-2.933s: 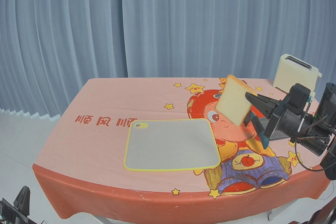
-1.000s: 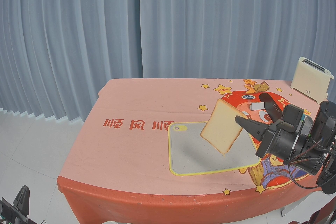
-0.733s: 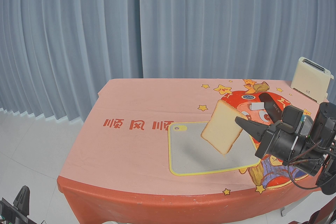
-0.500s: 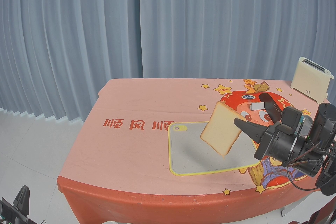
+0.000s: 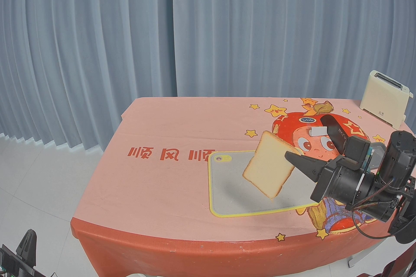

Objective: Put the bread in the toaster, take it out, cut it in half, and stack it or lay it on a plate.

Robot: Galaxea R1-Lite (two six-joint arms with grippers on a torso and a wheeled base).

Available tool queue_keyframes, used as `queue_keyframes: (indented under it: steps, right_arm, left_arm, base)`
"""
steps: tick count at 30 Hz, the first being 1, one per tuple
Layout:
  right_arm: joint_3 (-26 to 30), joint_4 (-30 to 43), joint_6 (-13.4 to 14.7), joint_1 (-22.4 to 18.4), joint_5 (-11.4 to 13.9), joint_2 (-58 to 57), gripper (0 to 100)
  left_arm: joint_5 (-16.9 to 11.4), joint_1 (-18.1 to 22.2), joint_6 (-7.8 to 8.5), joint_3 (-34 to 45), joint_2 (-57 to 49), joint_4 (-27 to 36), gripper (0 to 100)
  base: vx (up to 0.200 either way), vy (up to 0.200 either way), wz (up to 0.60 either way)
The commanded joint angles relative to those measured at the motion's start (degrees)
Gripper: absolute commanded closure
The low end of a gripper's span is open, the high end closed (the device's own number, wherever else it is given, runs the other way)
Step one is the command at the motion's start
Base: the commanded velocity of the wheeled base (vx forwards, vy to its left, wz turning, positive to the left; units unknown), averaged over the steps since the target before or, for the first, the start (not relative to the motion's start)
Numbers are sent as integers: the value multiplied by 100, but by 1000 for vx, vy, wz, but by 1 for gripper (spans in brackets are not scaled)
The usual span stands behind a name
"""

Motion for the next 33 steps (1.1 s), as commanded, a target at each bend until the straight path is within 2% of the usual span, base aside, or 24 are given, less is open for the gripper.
queue_keyframes:
  steps: [1, 3, 11, 27, 31, 33]
  right_arm:
    - [-27, -5, 84, 10, -20, 27, 100]
    - [-80, -5, 242, 10, -20, 27, 100]
    - [-221, -5, 523, -8, -108, 27, 100]
    - [-361, -13, 576, 89, -266, 528, 100]
    - [-370, -13, 761, 107, -266, 730, 100]
    - [-379, -13, 761, 71, -301, 879, 100]
  left_arm:
    - [0, 0, -1, 101, -61, -4, 100]
    - [0, 0, -1, 101, -61, 5, 100]
    - [0, 0, -1, 101, -52, 40, 100]
    - [0, 0, -10, 101, -52, 40, 100]
    - [0, 0, -1, 101, -52, 40, 100]
    - [0, 0, -10, 101, -52, 40, 100]
  base:
    - [0, 0, 0]
    - [0, 0, 0]
    - [0, 0, 0]
    - [0, 0, 0]
    - [0, 0, 0]
    - [0, 0, 0]
